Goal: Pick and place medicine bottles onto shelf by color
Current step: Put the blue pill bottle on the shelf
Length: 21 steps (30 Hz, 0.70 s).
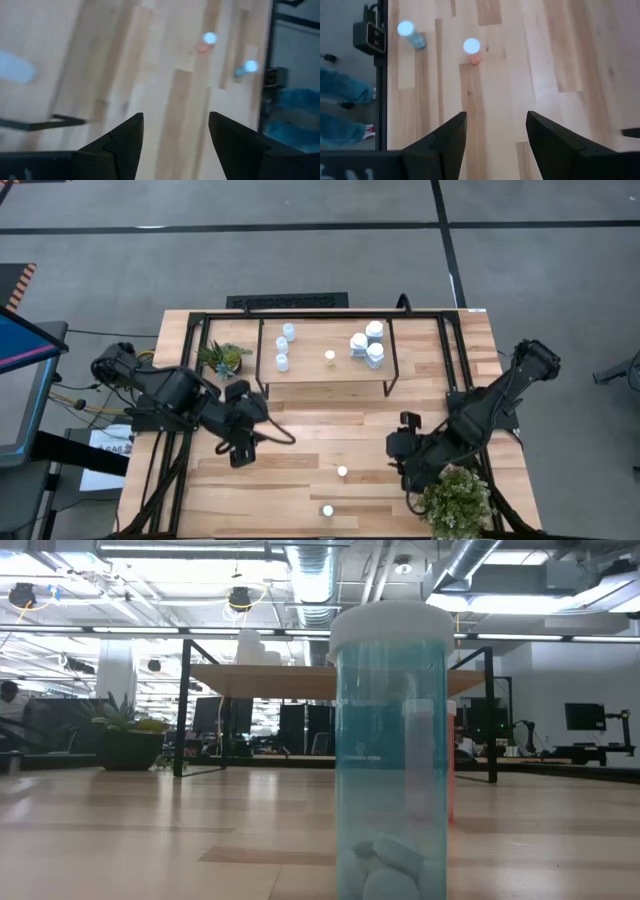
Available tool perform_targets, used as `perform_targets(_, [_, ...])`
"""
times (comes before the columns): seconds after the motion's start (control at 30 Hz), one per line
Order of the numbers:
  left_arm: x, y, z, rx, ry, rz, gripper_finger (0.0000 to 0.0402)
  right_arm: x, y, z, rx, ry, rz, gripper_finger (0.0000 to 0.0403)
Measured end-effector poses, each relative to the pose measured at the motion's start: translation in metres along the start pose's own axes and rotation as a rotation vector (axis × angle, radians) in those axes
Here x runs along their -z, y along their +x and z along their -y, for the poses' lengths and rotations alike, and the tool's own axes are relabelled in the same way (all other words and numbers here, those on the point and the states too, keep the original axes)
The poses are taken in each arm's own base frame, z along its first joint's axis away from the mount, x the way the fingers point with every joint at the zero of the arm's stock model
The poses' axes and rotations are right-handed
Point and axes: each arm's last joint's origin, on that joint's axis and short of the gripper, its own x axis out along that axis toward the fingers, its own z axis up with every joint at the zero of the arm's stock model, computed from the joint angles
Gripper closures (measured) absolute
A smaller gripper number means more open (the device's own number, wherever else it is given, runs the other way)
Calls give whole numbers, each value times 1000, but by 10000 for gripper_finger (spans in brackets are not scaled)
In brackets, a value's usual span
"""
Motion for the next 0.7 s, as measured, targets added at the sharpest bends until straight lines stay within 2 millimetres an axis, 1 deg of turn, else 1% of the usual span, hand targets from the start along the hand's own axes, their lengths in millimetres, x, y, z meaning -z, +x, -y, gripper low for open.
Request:
perform_targets(0.13, [6, 14, 17, 81, 8, 16, 191, 11, 10, -5, 5, -42, -38, 178])
perform_targets(0.23, [13, 29, 31, 139, -19, 49, 191, 18, 10, -10, -10, -98, -50, 178])
perform_targets(0.33, [19, 49, 46, 209, -65, 99, 191, 26, 5, -11, -24, -142, -67, 178])
perform_targets(0.43, [21, 76, 65, 250, -74, 150, 191, 34, -4, -11, -19, -181, -90, 178])
perform_targets(0.6, [22, 128, 96, 214, -9, 122, 191, 44, -18, -8, -25, -224, -107, 178])
perform_targets(0.7, [19, 152, 111, 187, -4, 93, 191, 48, -26, -7, -33, -244, -110, 178])
